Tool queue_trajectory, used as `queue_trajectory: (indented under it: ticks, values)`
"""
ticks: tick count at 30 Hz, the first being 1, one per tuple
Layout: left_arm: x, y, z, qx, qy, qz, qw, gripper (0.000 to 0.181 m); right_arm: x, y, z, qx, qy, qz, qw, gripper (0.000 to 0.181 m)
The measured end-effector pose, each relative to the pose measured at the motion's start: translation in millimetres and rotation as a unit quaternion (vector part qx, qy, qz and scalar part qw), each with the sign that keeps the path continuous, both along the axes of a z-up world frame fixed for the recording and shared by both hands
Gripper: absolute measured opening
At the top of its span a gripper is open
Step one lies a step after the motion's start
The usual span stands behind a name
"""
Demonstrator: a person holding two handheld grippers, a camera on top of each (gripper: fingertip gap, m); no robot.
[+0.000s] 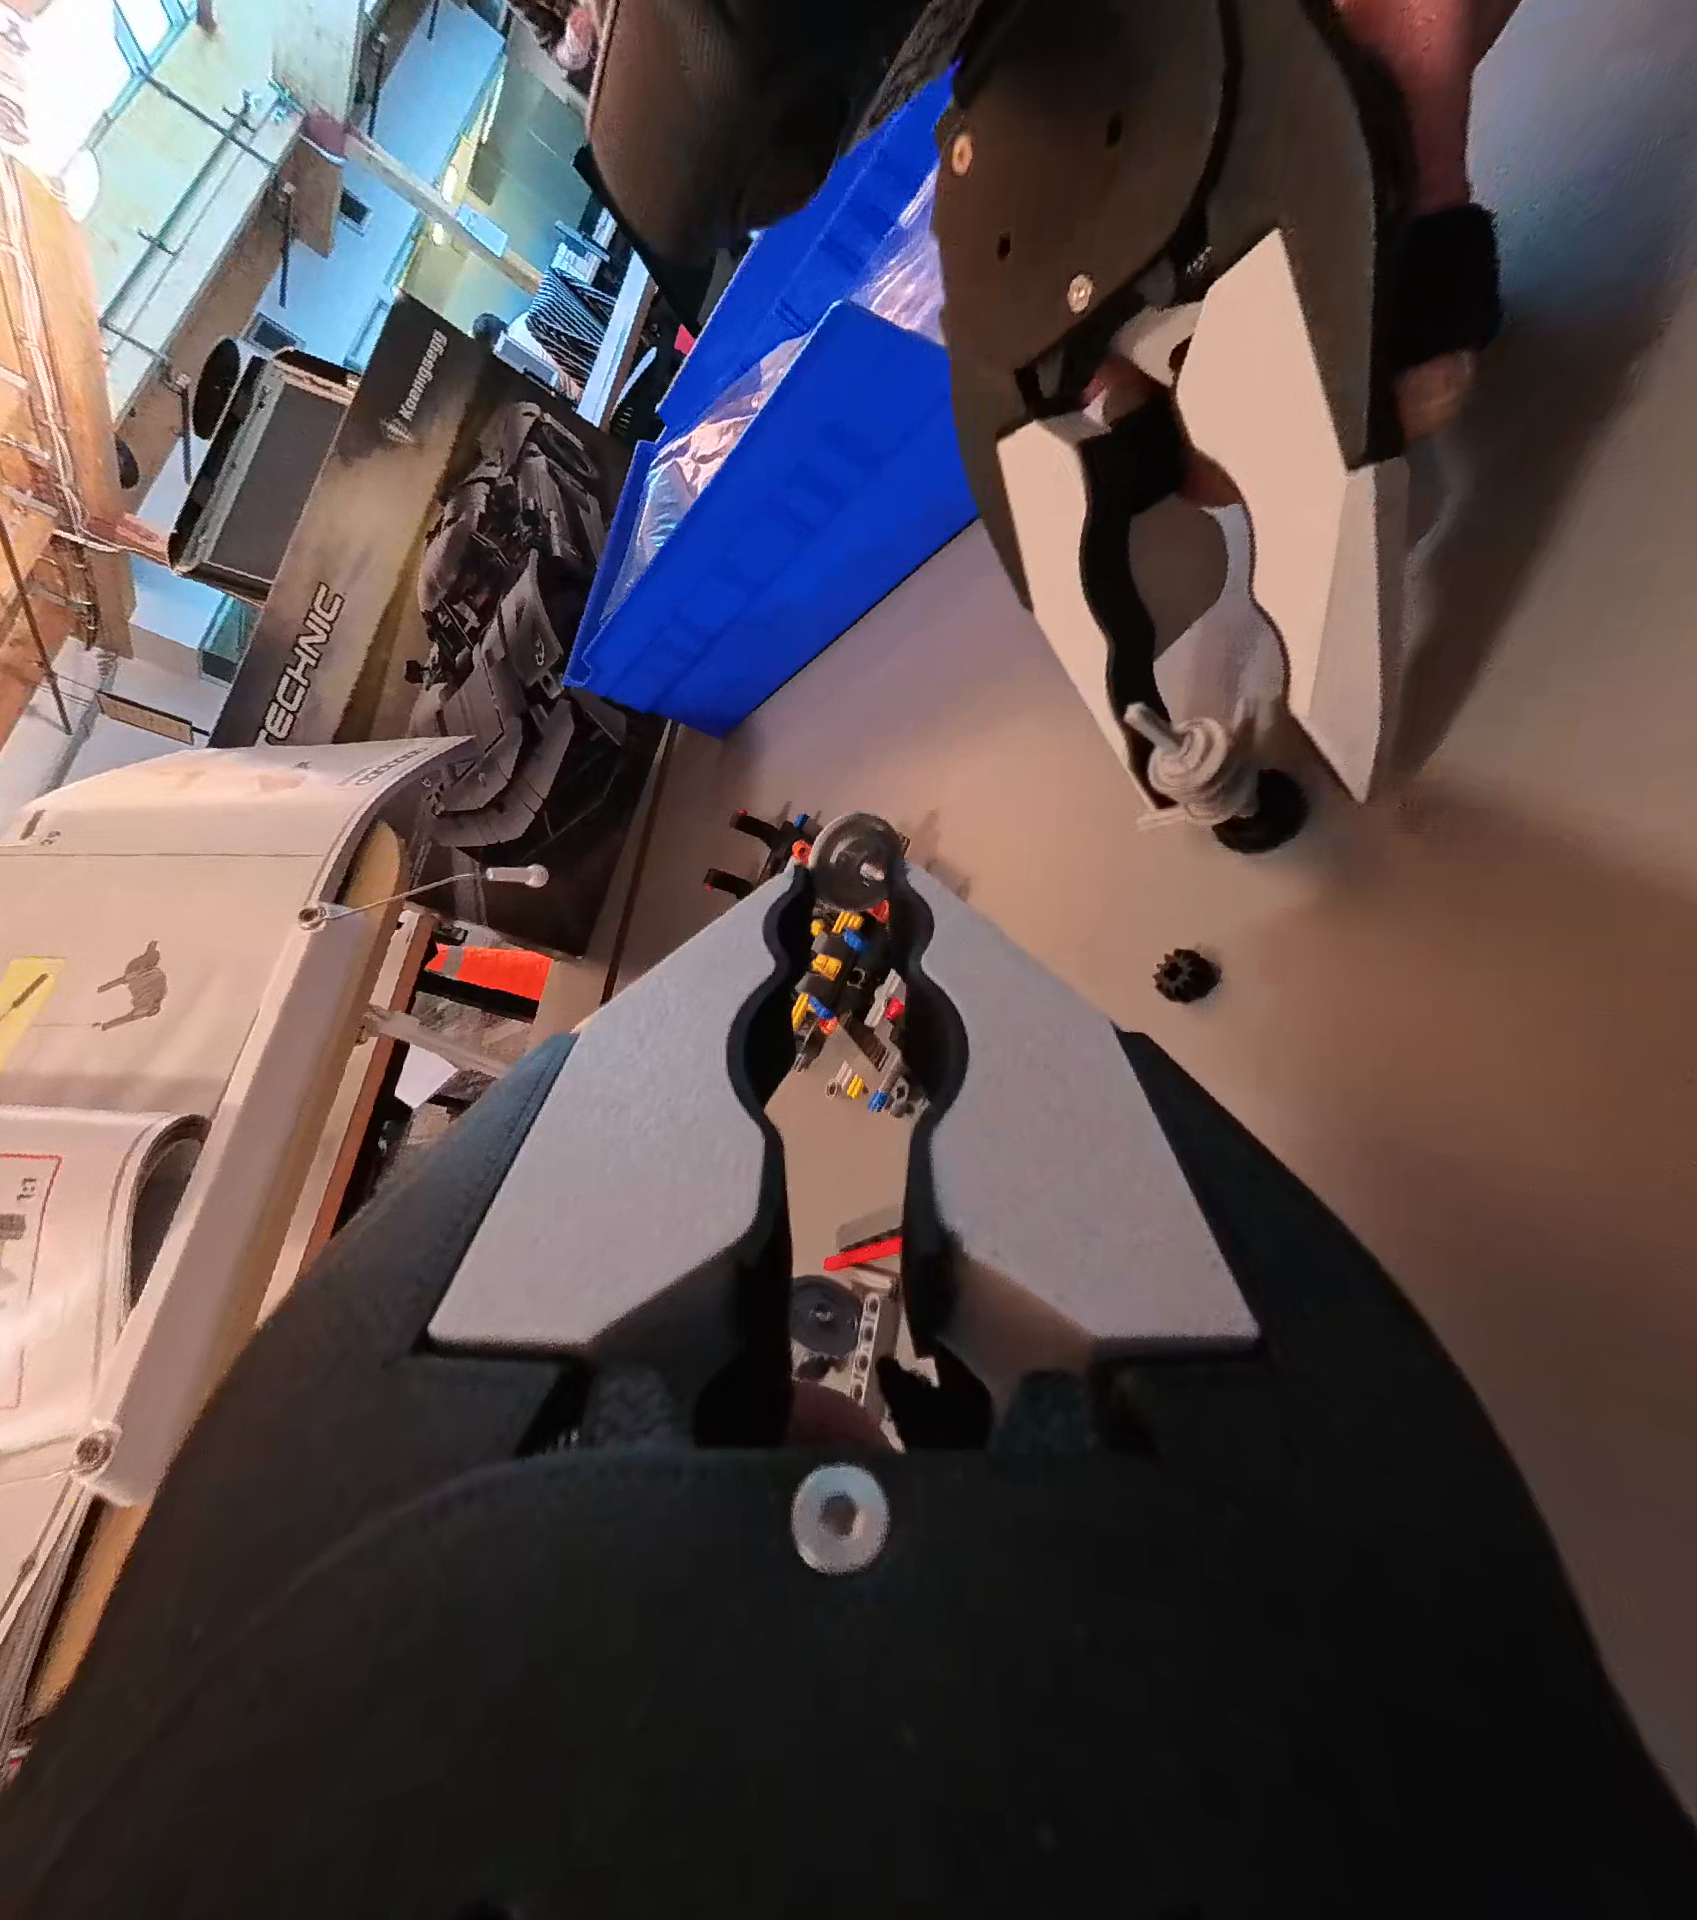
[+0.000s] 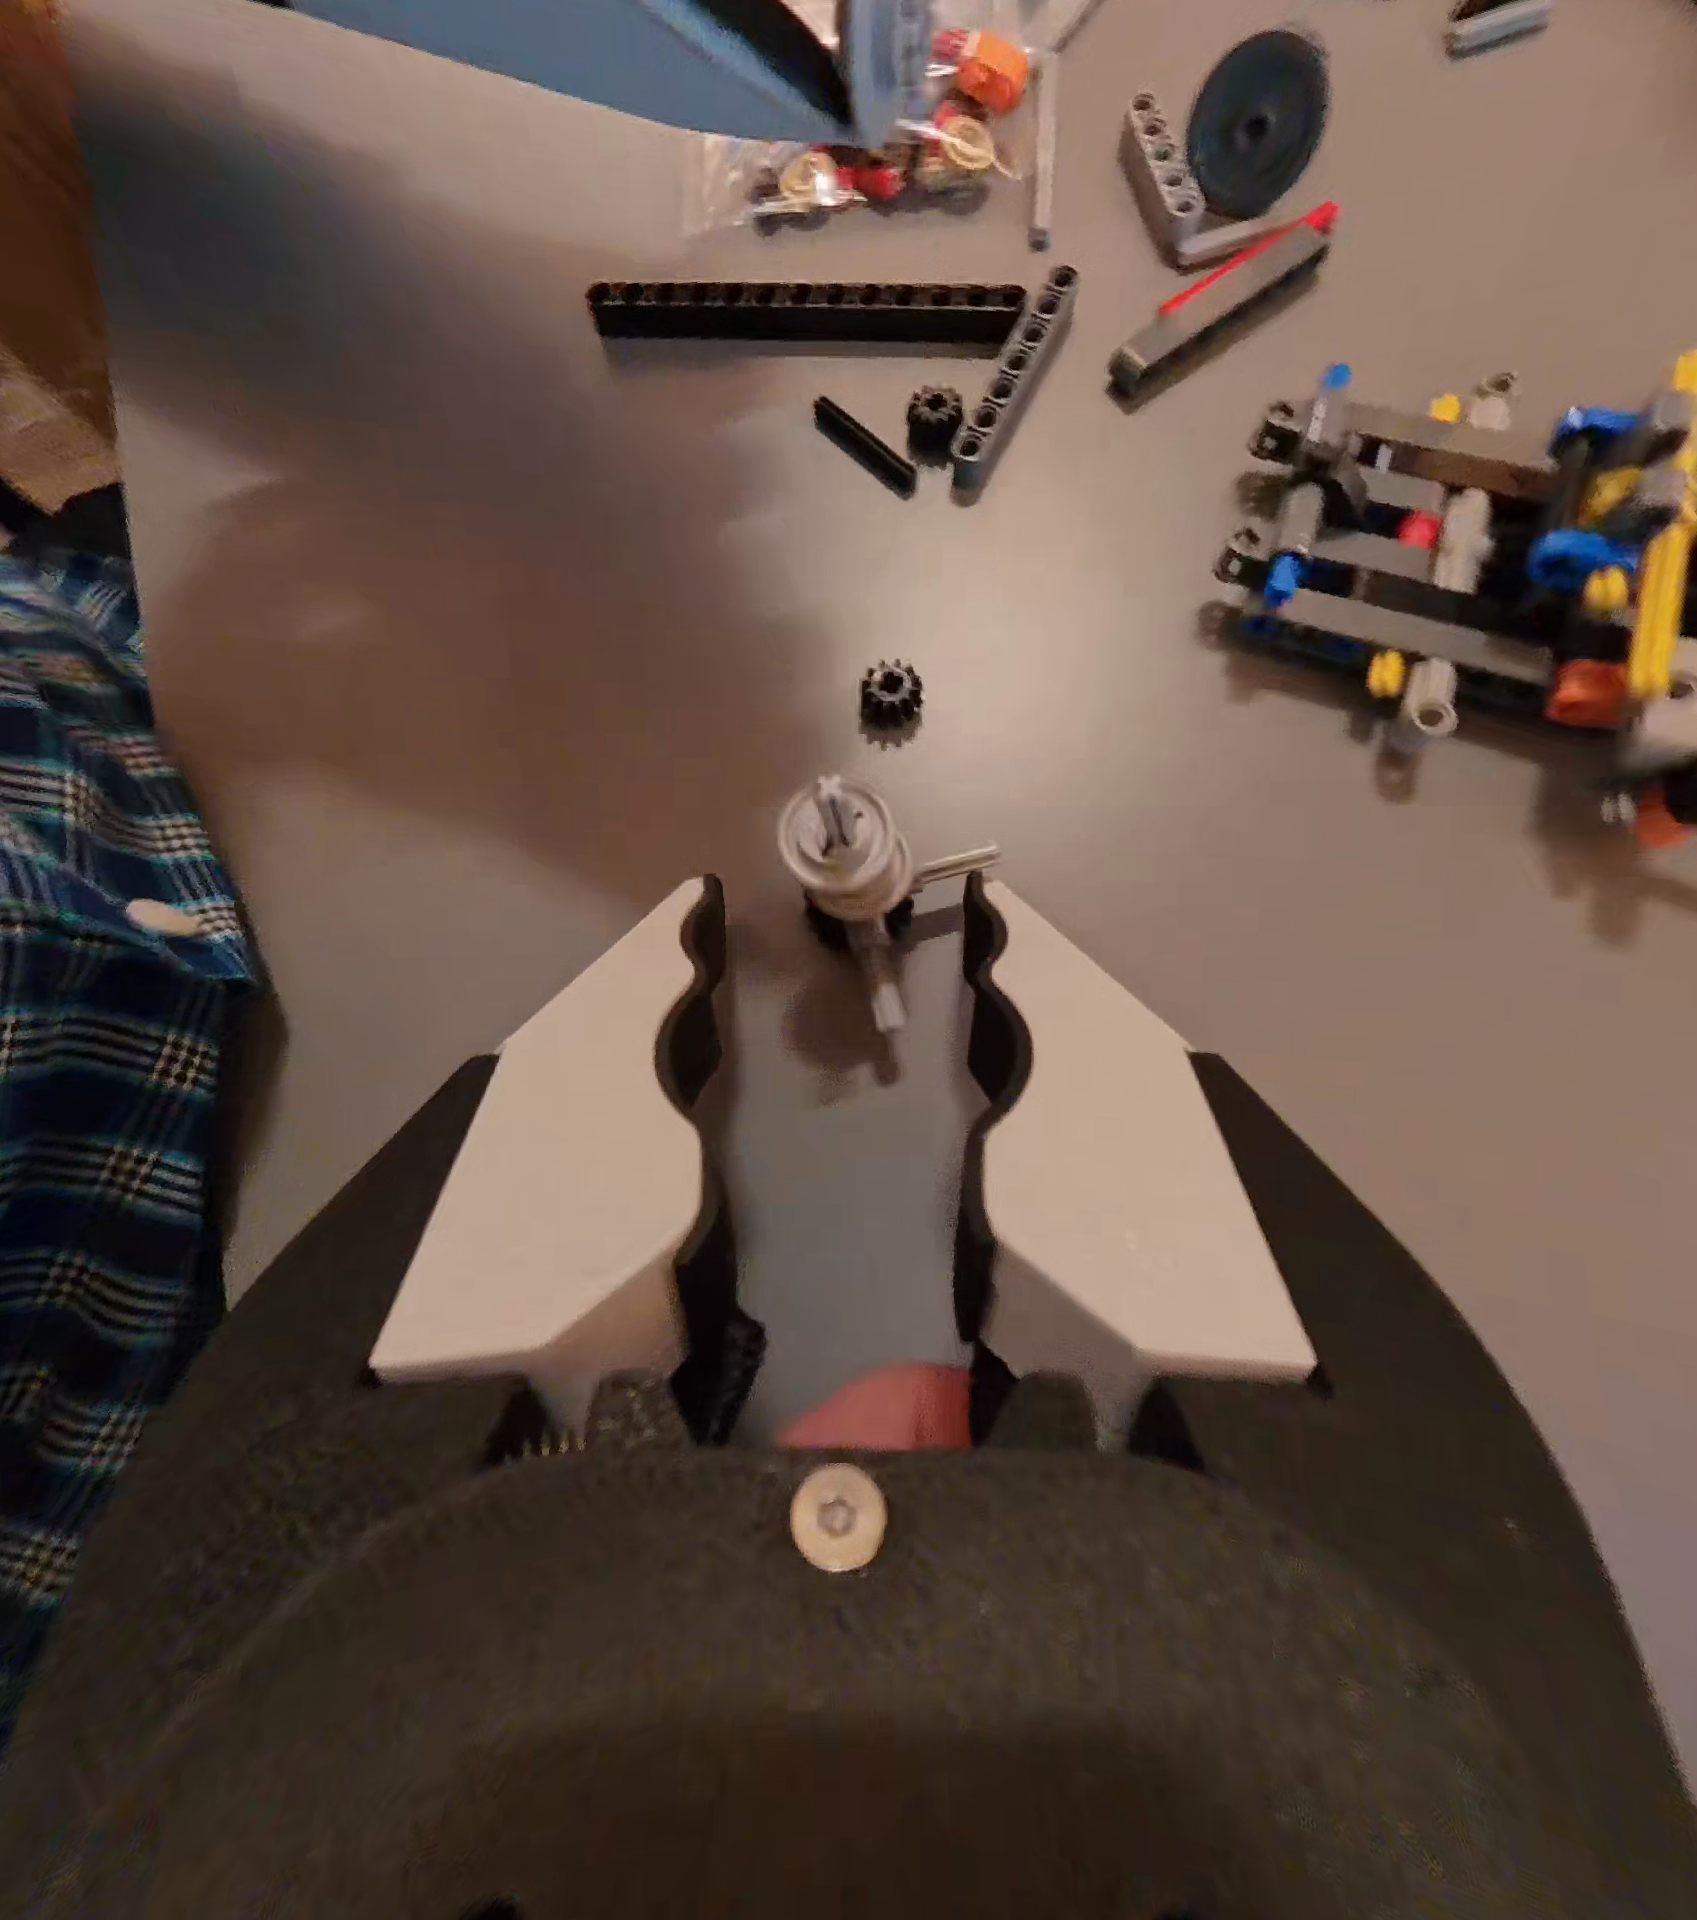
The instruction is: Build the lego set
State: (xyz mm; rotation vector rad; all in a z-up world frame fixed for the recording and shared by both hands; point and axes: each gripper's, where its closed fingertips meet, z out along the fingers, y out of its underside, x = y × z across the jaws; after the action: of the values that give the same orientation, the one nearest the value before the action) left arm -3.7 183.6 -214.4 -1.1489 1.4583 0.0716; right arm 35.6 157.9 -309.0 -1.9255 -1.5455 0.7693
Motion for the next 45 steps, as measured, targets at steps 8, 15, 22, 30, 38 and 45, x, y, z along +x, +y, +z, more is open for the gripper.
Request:
queue_trajectory:
  ticks: [8,15,22,30,38,45]
  values:
    - [-1,-3,-2,-0.003,-0.008,0.001,1.0,0.011,-8,-1,3,0.018,-0.024,0.118,0.993,0.053]
    - [11,-1,12,0.013,-0.05,-0.015,0.999,0.011,-10,16,80,-0.029,0.132,0.044,0.99,0.041]
    - [21,-1,26,0.029,-0.083,-0.021,0.996,0.011,-23,19,111,-0.048,0.22,0.024,0.974,0.034]
    - [27,-13,51,0.178,-0.08,-0.022,0.981,0.011,-32,8,139,-0.153,0.306,0.043,0.939,0.029]
    - [29,-20,68,0.26,-0.081,-0.029,0.962,0.011,-33,-3,159,-0.201,0.365,0.067,0.906,0.014]
    - [25,-13,66,0.238,-0.096,-0.02,0.966,0.011,-34,6,157,-0.029,0.328,0.048,0.943,0.014]
